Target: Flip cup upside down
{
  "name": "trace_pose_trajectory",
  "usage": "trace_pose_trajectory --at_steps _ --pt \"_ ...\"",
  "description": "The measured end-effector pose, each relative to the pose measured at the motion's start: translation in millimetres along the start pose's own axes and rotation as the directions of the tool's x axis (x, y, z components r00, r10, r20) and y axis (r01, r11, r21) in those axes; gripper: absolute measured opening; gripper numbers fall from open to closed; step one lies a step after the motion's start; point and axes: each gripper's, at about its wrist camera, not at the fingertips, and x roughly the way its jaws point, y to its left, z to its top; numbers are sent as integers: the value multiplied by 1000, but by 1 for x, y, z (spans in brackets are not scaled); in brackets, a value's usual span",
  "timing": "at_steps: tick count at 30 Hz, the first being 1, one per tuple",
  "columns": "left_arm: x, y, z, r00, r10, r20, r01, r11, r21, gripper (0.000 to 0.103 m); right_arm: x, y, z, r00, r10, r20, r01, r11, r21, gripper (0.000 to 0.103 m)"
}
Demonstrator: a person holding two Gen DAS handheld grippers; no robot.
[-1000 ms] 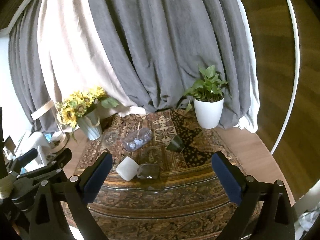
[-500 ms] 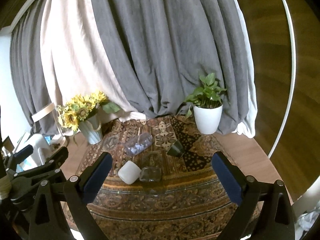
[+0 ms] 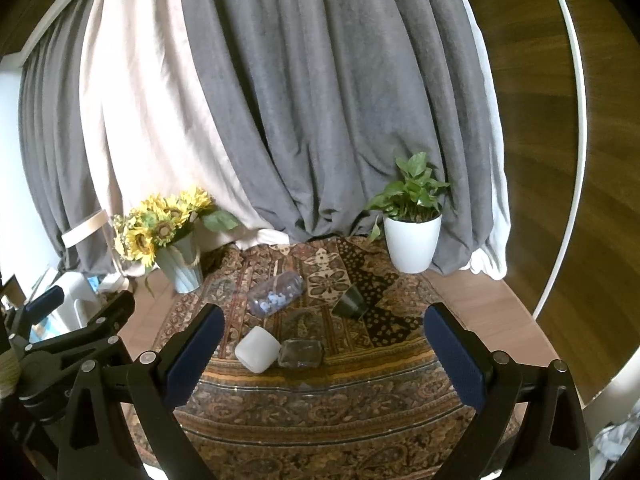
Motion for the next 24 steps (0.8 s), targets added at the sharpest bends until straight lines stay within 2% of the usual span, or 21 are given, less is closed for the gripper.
trace_pose_trajectory --at_steps 24 --pt "-4 8 -3 1000 -5 8 5 1000 2 103 -5 5 -2 1000 -3 10 3 1000 -6 100"
